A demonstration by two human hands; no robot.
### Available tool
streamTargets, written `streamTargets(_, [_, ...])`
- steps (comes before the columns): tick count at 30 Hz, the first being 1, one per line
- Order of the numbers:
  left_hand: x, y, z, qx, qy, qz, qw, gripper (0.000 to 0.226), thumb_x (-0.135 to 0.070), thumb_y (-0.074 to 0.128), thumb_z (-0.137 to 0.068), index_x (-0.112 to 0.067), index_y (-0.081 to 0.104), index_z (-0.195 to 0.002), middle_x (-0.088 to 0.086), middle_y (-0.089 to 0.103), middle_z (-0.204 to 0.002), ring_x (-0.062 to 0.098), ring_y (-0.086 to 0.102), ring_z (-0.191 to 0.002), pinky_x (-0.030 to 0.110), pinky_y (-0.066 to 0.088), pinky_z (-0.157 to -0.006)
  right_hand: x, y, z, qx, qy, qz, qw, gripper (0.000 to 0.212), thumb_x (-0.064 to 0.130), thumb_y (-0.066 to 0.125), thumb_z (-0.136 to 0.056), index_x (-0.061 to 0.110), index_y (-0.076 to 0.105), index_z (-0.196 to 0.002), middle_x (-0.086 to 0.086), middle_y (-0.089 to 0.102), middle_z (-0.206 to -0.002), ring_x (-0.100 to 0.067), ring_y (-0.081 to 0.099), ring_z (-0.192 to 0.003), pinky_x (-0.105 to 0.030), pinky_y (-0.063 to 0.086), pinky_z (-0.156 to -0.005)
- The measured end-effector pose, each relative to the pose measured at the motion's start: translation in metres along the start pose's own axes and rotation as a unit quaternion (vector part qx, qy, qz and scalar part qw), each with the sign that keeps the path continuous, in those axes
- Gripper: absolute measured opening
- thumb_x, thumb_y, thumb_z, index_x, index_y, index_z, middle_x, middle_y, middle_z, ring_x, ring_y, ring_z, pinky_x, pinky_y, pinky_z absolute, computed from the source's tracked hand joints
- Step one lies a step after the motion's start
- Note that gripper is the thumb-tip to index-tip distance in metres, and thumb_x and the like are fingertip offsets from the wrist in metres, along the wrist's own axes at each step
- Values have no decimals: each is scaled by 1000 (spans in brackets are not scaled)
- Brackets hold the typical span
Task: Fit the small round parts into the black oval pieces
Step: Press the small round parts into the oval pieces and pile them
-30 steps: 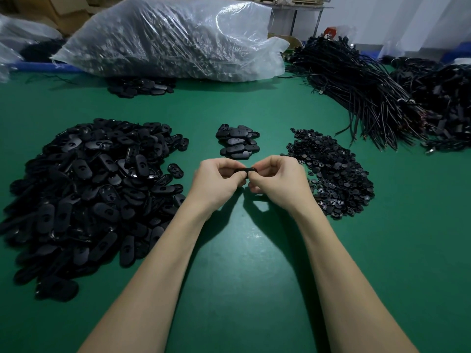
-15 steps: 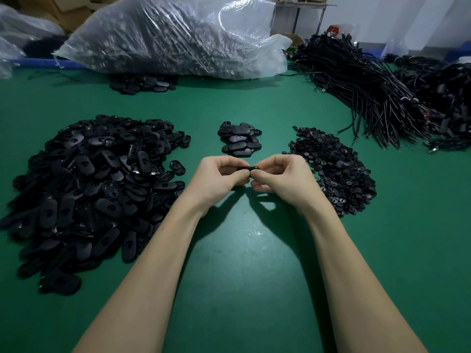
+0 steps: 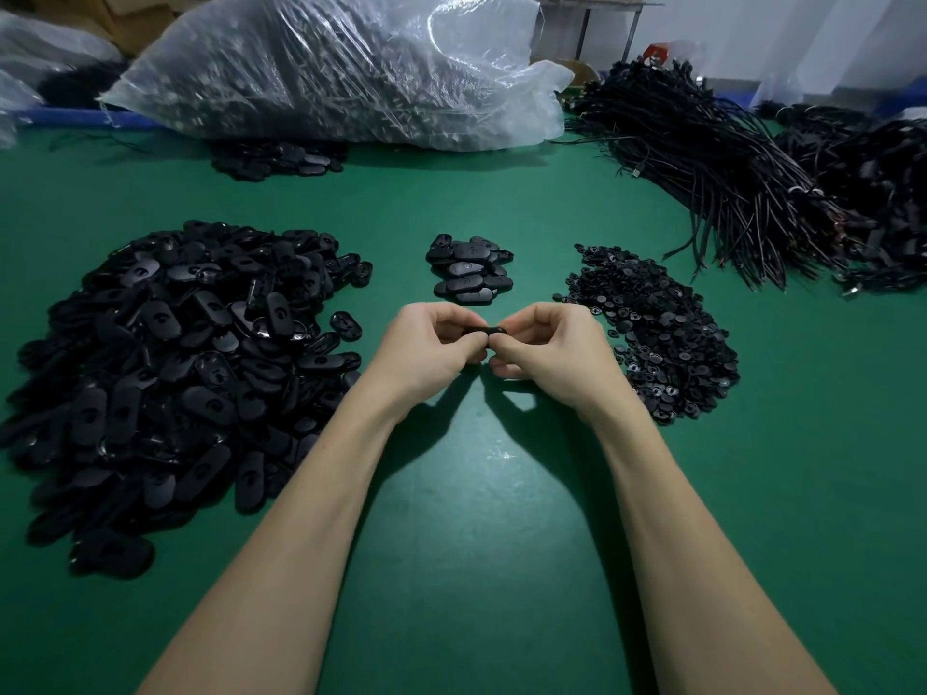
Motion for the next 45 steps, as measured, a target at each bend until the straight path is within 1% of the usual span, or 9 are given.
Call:
streamTargets(6, [7, -7, 0, -61, -25, 72, 995, 12, -10, 74, -86, -21, 72, -90, 2, 78, -80, 19, 76, -78, 41, 60, -88, 13, 7, -1, 10, -84, 58, 995, 23, 3, 74, -88, 20, 70, -103, -3, 78, -88, -19, 76, -71, -33, 64, -70])
streamTargets(12, [7, -10, -1, -81, -28, 126, 988, 8, -8, 70, -91, -14, 71, -96, 6, 78, -94, 18, 76, -84, 39, 60, -90, 22, 8, -2, -55, -138, 168, 975, 21, 12, 78, -84, 25, 74, -100, 10, 75, -87, -3, 66, -61, -13, 50, -65])
streamTargets(16, [9, -14, 0, -113, -51, 169, 978, 7, -9, 66, -94, -11, 65, -101, 2, 75, -87, 19, 76, -80, 37, 62, -85, 24, 0, -16, -115, -107, 191, 969, 20, 22, 78, -84, 33, 75, -100, 13, 70, -88, -7, 61, -69, -26, 52, -75])
streamTargets(24, [10, -14, -1, -109, -62, 174, 977, 5, -11, 65, -96, -9, 64, -100, 3, 71, -95, 12, 75, -78, 25, 61, -78, 29, 17, -61, -160, -7, 199, 967, 28, 25, 73, -85, 37, 73, -110, 14, 71, -92, -14, 67, -101, -26, 50, -79])
streamTargets(30, [10, -12, -3, -93, -64, 172, 979, 3, -14, 67, -94, -12, 65, -96, 1, 73, -90, 14, 74, -79, 31, 61, -83, 22, 20, -50, -186, -36, 182, 965, 35, 23, 69, -84, 35, 64, -116, 15, 64, -79, -12, 64, -90, -26, 41, -73])
streamTargets(34, [-24, -36, 5, -171, 76, -86, 979, 2, -19, 66, -92, -19, 65, -91, -7, 70, -87, 7, 67, -77, 19, 53, -74, 23, 28, -31, -189, -101, 194, 957, 21, 27, 68, -87, 34, 65, -106, 17, 62, -76, -10, 59, -81, -27, 38, -70])
streamTargets(38, [-59, -77, 18, -267, 177, -352, 880, 10, -23, 62, -92, -17, 62, -99, -3, 66, -96, 19, 53, -97, 31, 43, -84, 23, 34, -29, -155, -108, 207, 960, 11, 29, 67, -90, 32, 69, -100, 17, 64, -80, -11, 58, -74, -25, 37, -63])
streamTargets(42, [-49, -114, 20, -313, 76, -481, 815, 28, -36, 63, -90, -21, 60, -114, 2, 56, -127, 25, 36, -137, 49, 14, -121, 24, 40, -27, -137, -118, 205, 962, 10, 28, 67, -90, 31, 70, -98, 16, 68, -83, -10, 58, -73, -24, 38, -58])
streamTargets(45, [-27, -125, 18, -271, -28, -515, 813, 40, -39, 64, -90, -26, 55, -127, 7, 36, -153, 31, 10, -153, 63, -2, -120, 27, 47, -24, -119, -133, 208, 962, 11, 27, 67, -90, 29, 72, -99, 14, 70, -86, -14, 62, -75, -29, 47, -66])
Point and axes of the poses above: each hand's wrist, its own z-axis away from the middle knuckle, its own y-axis out of the palm, x = y × z, the point moved 8 cm from there along -z, towards the middle knuckle
